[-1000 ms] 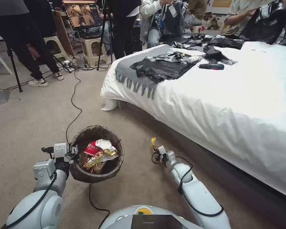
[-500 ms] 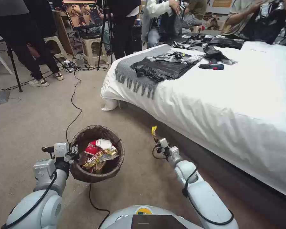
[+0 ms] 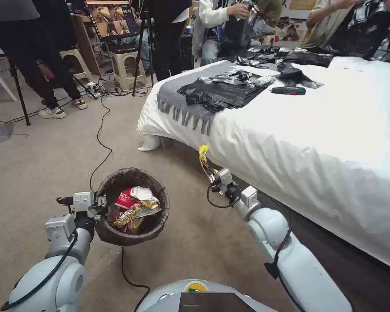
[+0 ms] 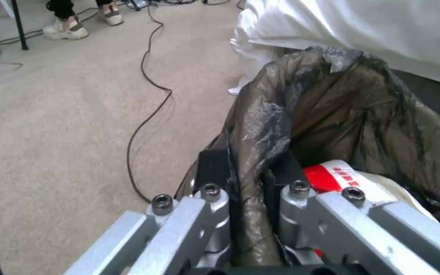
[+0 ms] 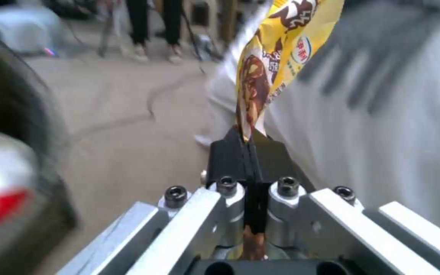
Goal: Pick up the trash bin, then pick up the garbage from the floor and place it into the trash bin.
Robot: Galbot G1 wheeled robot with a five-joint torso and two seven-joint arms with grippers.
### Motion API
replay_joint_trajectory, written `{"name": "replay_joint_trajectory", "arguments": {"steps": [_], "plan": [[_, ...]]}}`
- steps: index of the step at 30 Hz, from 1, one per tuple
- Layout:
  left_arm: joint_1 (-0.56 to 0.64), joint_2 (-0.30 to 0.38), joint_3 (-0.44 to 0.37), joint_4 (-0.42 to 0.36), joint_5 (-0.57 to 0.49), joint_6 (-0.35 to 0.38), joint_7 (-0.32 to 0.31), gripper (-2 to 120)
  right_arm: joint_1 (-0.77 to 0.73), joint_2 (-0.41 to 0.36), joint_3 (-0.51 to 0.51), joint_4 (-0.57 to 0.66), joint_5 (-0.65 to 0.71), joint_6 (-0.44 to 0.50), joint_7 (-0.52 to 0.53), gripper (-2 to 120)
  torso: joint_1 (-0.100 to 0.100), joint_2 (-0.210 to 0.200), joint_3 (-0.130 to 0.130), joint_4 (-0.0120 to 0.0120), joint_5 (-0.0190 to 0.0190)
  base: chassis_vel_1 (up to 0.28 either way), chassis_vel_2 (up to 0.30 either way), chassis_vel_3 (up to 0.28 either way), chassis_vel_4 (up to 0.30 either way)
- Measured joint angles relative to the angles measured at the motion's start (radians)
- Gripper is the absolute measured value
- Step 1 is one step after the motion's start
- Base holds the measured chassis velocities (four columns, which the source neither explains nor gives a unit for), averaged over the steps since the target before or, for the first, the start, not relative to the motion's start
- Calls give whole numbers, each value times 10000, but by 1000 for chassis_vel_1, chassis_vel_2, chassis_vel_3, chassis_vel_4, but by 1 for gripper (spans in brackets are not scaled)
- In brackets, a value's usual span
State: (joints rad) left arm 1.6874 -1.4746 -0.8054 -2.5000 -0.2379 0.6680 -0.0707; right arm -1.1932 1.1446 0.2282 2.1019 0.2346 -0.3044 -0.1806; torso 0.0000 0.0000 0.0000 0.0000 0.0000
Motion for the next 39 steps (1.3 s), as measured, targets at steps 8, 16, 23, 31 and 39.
{"name": "replay_joint_trajectory", "arguments": {"steps": [8,16,23,31,39], "plan": [[-84,26,46,0,-1,-5,-4,7,394,-401,-462,1390,1713,-1097,-379,0,0,0,0,0,-1,0,0,0,0],[-151,21,103,0,11,-6,-4,7,1004,-376,-1837,2171,2699,-2028,-259,0,0,0,0,-1,-2,0,0,0,0],[-148,11,95,0,21,-10,-2,7,1675,88,-3328,2097,2941,-2407,146,0,0,0,0,2,-2,0,0,0,0],[-110,-32,58,0,21,-19,0,7,2017,475,-4284,1787,3251,-2655,637,0,0,0,0,0,-3,0,0,0,0],[-69,-60,58,0,33,-31,0,7,2062,948,-4903,1424,3140,-2693,1016,0,0,0,0,0,-2,0,0,0,0]]}}
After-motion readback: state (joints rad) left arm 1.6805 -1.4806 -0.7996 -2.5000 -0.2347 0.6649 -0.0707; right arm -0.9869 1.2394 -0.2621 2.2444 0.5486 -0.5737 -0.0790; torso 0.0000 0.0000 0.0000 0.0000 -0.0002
